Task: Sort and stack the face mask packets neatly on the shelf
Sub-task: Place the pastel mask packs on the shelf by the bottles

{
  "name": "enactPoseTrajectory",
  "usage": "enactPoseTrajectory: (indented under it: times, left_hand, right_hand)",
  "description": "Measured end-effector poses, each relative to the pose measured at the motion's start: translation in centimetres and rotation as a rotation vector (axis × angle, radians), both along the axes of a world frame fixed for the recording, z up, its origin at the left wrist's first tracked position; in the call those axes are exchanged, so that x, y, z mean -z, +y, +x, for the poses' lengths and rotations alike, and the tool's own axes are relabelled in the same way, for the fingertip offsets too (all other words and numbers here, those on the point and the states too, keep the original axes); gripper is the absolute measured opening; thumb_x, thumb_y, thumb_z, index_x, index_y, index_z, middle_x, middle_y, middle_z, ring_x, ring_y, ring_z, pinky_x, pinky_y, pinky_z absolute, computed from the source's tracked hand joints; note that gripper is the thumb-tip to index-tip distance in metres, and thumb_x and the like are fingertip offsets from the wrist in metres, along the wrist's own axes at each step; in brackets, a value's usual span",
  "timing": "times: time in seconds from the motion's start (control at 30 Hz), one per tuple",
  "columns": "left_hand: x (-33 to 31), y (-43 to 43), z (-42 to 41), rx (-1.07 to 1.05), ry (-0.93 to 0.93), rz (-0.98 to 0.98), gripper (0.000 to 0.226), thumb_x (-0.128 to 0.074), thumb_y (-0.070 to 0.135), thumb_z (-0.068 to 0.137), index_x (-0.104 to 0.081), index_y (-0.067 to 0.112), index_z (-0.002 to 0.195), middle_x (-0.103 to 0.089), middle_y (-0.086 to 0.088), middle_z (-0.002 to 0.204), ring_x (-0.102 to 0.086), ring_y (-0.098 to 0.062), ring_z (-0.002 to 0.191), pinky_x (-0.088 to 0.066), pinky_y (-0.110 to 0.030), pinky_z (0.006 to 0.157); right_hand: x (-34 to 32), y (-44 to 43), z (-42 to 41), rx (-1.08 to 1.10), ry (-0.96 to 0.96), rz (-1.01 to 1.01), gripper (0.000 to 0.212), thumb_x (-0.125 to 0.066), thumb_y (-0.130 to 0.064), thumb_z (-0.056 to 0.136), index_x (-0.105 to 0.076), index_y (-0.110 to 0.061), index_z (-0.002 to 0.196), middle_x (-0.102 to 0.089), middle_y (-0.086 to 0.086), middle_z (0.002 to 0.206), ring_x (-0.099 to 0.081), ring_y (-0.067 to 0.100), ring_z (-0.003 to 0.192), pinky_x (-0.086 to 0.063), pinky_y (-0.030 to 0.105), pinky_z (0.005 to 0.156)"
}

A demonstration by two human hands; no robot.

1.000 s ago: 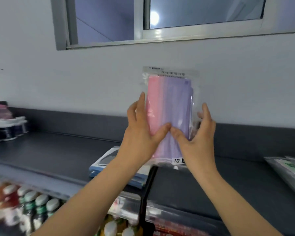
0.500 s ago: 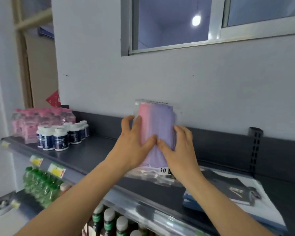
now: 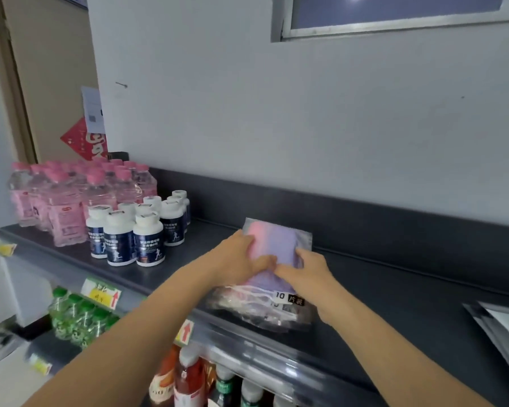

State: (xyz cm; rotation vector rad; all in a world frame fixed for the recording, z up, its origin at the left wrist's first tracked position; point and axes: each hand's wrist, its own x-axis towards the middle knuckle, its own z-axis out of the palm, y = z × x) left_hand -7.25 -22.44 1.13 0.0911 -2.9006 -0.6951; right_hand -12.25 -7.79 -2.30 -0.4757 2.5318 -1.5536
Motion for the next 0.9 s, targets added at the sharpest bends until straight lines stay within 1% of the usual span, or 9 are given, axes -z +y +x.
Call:
enactPoseTrajectory:
  times: [0.07,0.13,0.23,0.3,0.43,0.53,0.6,0.77,0.9]
  left_hand:
    - [0.6,-2.1,0.2,0.115,-0.141,0.022,0.079,-0.050,0.057,0.087,-0.024,0.014,0.148,-0.017,-0.001,0.157,-0.023,-0.015,0.141,-0.020,-0.023,0.108]
    - [1.0,-4.6,0.6,0.181,-0.233,0.100,0.097,-0.057,0.069,0.073,-0.016,0.029,0.151,-0.003,0.008,0.159,-0.010,-0.008,0.144,-0.011,-0.025,0.115]
    - [1.6,-7.1,1.5,0.287,-0.269,0.171,0.125,-0.066,0.084,0.040,-0.017,0.042,0.147,-0.013,0.014,0.157,-0.018,-0.007,0.143,-0.020,-0.035,0.117]
    - [1.7,-7.6,1.9,0.329,-0.221,0.146,0.115,-0.079,0.068,0.049,-0.023,0.040,0.146,-0.020,0.011,0.155,-0.020,-0.009,0.143,-0.022,-0.034,0.117]
    - [1.5,-8.4,1.7,0.244,-0.094,-0.191,0.083,-0.072,0.033,0.081,-0.022,0.038,0.147,-0.002,-0.002,0.160,-0.007,-0.016,0.146,-0.018,-0.029,0.114]
    - [2.5,-9.3,1.8,0.176,0.041,-0.458,0.079,-0.065,0.032,0.087,-0.018,0.031,0.149,-0.004,0.001,0.159,-0.018,-0.026,0.144,-0.024,-0.036,0.115]
    - [3.5,-9.8,1.9,0.186,0.090,-0.633,0.081,-0.059,0.041,0.088,-0.008,0.030,0.150,-0.010,0.002,0.158,-0.013,-0.024,0.144,-0.024,-0.041,0.115]
    - [3.9,-12.0,2.1,0.210,0.160,-0.615,0.071,-0.054,0.038,0.092,-0.015,0.028,0.150,-0.018,-0.004,0.155,-0.025,-0.023,0.140,-0.028,-0.036,0.112]
    - [3.7,-12.7,1.5,0.216,0.108,-0.531,0.069,-0.053,0.035,0.093,-0.015,0.025,0.150,-0.021,-0.003,0.154,-0.029,-0.023,0.136,-0.028,-0.034,0.110]
  right_hand:
    - [0.6,-0.6,-0.5,-0.059,-0.090,0.026,0.080,-0.066,-0.052,0.052,-0.052,-0.017,0.123,-0.042,-0.004,0.139,-0.053,0.017,0.116,-0.048,0.028,0.087]
    - [0.7,-0.7,-1.0,-0.073,-0.142,0.010,0.074,-0.071,-0.044,0.066,-0.048,-0.019,0.131,-0.038,-0.011,0.138,-0.051,0.015,0.113,-0.046,0.025,0.082]
    - [0.6,-0.9,-1.7,-0.061,-0.253,-0.071,0.092,-0.078,-0.042,0.054,-0.044,-0.026,0.137,-0.039,-0.009,0.141,-0.056,0.017,0.111,-0.051,0.033,0.087]
    - [0.4,-1.6,-2.0,-0.057,-0.323,-0.125,0.103,-0.082,-0.037,0.046,-0.041,-0.028,0.139,-0.044,-0.004,0.142,-0.059,0.021,0.111,-0.050,0.041,0.096]
    - [-0.3,-4.1,-1.3,-0.095,-0.312,-0.131,0.090,-0.074,-0.010,0.075,-0.024,-0.023,0.148,-0.034,-0.005,0.145,-0.051,0.018,0.116,-0.048,0.030,0.084]
    - [-0.3,-6.3,-1.0,-0.112,-0.260,-0.064,0.096,-0.077,-0.012,0.071,-0.022,-0.024,0.149,-0.024,0.000,0.153,-0.039,0.020,0.131,-0.039,0.035,0.105]
    - [-0.3,-7.7,-0.7,-0.139,-0.193,0.029,0.097,-0.078,-0.024,0.072,-0.020,-0.024,0.149,-0.015,-0.001,0.156,-0.029,0.018,0.138,-0.031,0.034,0.111]
    - [-0.2,-10.0,-0.7,-0.158,0.038,0.336,0.097,-0.062,-0.065,0.074,-0.011,-0.032,0.150,0.007,-0.007,0.159,0.005,0.021,0.146,-0.013,0.040,0.118]
    - [-0.8,-9.0,-1.1,-0.296,0.080,0.424,0.116,-0.078,-0.056,0.063,-0.005,-0.030,0.150,0.015,-0.008,0.157,0.010,0.015,0.146,-0.010,0.036,0.119]
